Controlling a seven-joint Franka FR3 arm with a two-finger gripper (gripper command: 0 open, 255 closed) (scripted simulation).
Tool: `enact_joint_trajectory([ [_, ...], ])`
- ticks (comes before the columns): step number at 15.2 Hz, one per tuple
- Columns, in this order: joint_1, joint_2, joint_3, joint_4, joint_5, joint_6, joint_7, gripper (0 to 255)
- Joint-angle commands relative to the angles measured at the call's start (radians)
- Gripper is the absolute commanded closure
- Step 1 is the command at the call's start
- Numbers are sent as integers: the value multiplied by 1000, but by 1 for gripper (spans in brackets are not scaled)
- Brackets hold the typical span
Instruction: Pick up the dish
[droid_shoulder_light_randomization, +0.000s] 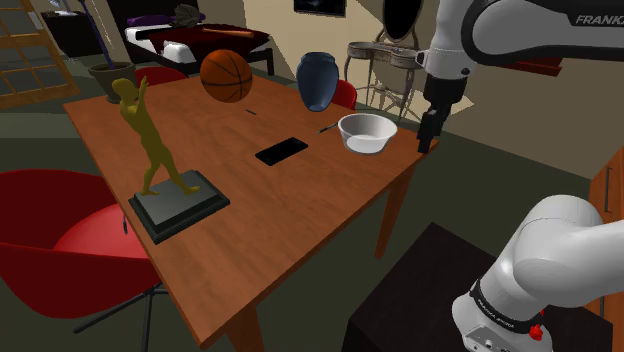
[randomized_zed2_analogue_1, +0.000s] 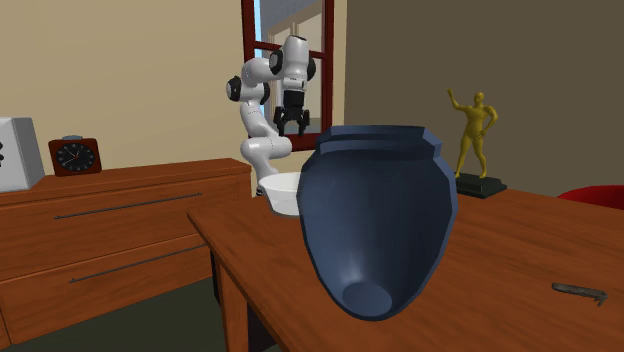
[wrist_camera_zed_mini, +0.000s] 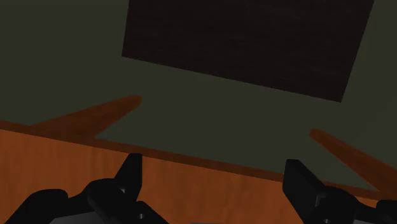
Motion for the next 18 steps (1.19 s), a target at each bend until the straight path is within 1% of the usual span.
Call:
enact_joint_trajectory([
  [1,0,0,0,0,0,0,0,0],
  [5,-4,143,-8,44,-16,117,7,0],
  [10,-9,327,-18,128,-34,238,15,0],
  [14,-13,475,-24,219,-45,314,20,0],
  [18,-18,623,-30,329,-54,370,24,0],
])
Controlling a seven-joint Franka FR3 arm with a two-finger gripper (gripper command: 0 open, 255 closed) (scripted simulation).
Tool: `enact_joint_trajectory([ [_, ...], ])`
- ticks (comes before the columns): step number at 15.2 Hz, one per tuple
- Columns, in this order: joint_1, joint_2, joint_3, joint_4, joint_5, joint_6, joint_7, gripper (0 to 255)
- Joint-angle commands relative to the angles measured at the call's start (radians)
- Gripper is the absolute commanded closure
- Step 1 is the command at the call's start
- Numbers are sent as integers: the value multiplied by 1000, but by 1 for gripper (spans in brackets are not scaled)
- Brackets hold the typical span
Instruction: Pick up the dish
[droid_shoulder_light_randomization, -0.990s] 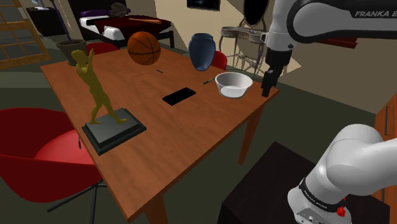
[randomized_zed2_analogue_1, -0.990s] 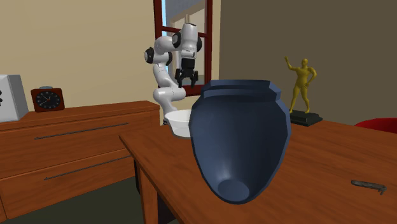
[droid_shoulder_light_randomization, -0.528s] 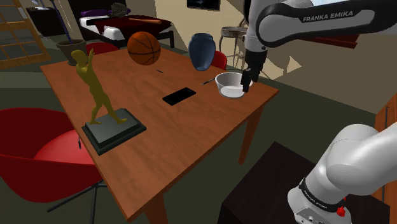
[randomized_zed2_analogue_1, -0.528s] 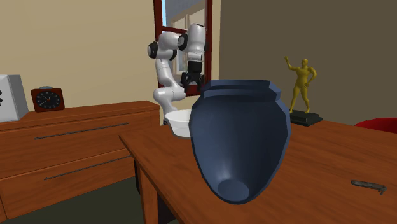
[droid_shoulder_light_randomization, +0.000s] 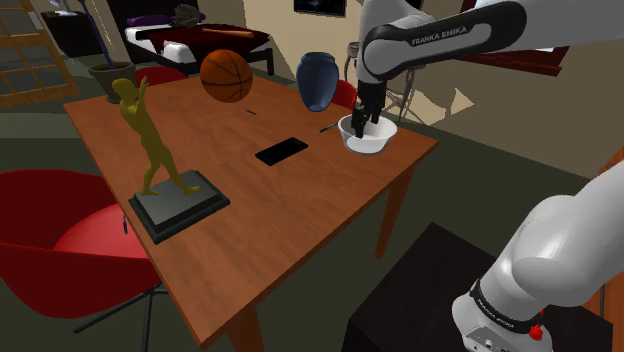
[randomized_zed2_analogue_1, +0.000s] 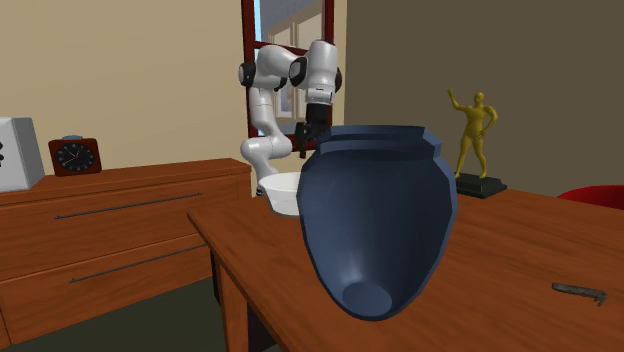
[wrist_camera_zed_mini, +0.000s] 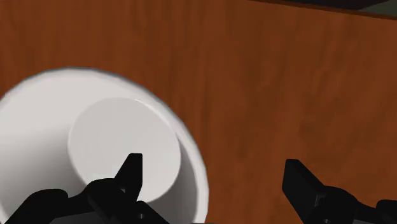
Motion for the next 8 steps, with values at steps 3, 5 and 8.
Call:
enact_joint_trajectory([
  [3,-3,150,-2,128,-6,40,8,0],
  [5,-3,154,-3,118,-6,53,10,0],
  [8,-4,162,-3,87,-9,93,15,0],
])
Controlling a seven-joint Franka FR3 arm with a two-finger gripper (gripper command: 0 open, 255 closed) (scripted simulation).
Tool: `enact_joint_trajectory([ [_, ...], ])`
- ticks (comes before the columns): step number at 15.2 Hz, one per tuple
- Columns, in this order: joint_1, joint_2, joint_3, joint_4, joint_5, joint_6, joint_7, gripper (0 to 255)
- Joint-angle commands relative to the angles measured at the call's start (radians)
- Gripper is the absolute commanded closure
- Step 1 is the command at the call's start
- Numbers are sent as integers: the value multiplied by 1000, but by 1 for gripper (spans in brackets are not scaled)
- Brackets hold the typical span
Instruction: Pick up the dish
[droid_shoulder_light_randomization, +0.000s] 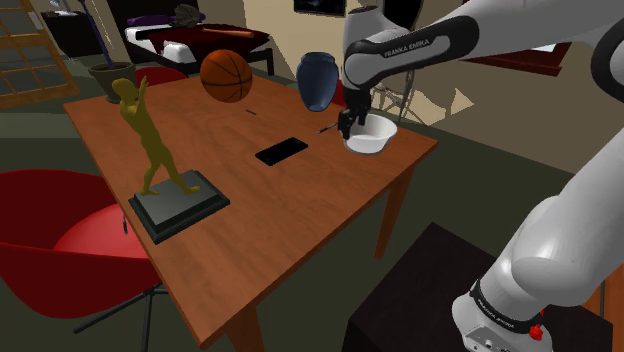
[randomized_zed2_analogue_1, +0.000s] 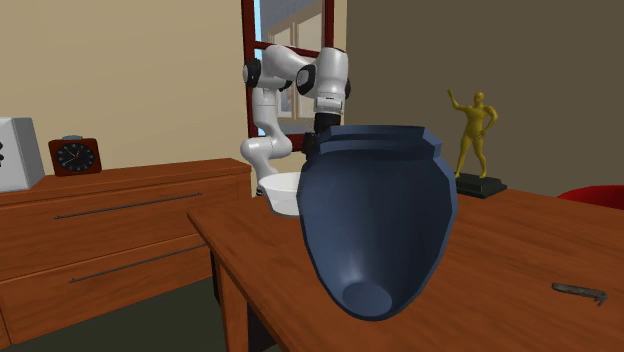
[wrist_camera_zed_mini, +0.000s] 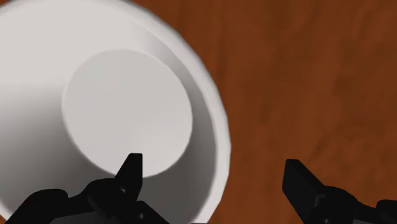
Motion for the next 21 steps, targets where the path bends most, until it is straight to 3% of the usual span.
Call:
enact_joint_trajectory([
  [1,-1,6,-1,-19,-2,25,2,0],
  [5,-2,15,-2,-44,-4,59,7,0],
  [6,-3,15,-3,-45,-4,60,5,255],
  [15,-2,15,-2,-44,-4,59,7,255],
  [21,0,-4,0,17,1,-20,-5,255],
])
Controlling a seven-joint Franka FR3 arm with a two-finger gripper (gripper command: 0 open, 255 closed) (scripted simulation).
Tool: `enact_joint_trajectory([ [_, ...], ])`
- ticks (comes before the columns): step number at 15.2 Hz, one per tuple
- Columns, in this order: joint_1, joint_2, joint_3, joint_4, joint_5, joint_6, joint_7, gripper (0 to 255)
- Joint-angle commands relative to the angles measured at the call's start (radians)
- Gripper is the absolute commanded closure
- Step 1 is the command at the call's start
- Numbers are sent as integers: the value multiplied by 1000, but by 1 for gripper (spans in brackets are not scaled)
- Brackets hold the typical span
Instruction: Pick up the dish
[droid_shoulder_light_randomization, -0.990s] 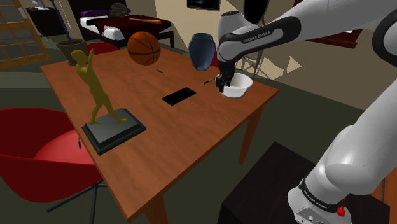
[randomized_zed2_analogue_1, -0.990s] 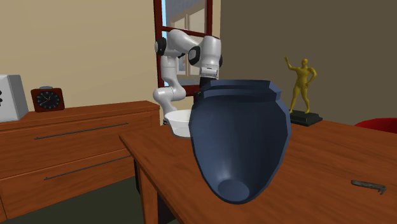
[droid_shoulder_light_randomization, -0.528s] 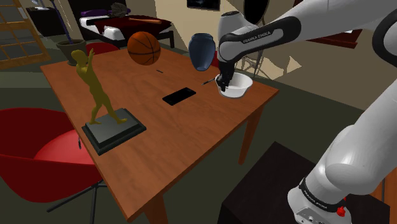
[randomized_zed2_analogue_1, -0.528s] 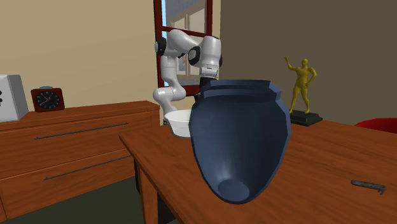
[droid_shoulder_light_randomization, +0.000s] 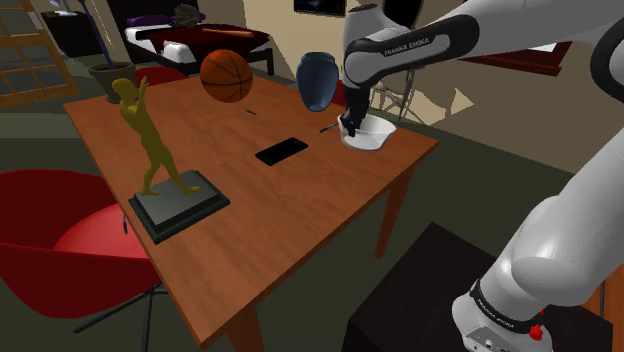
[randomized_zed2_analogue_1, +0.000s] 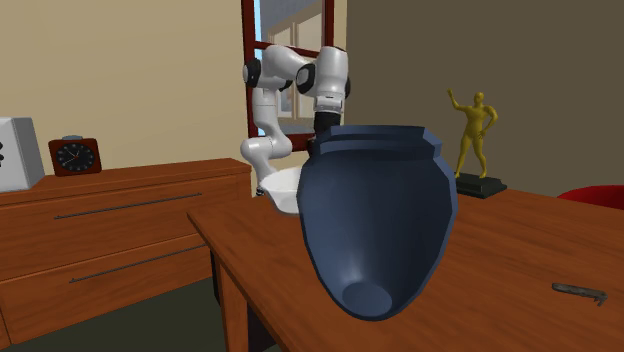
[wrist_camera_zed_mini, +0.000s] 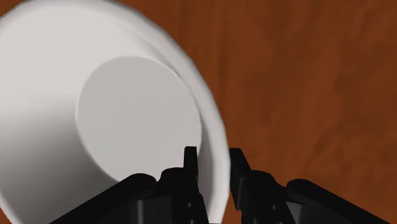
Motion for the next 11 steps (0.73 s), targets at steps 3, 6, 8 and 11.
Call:
enact_joint_trajectory([
  [3,1,-12,1,41,3,-52,-7,255],
  [6,2,-16,2,76,5,-91,-13,255],
  [8,2,-18,3,100,6,-117,-17,255],
  [11,2,-19,3,115,7,-132,-19,255],
])
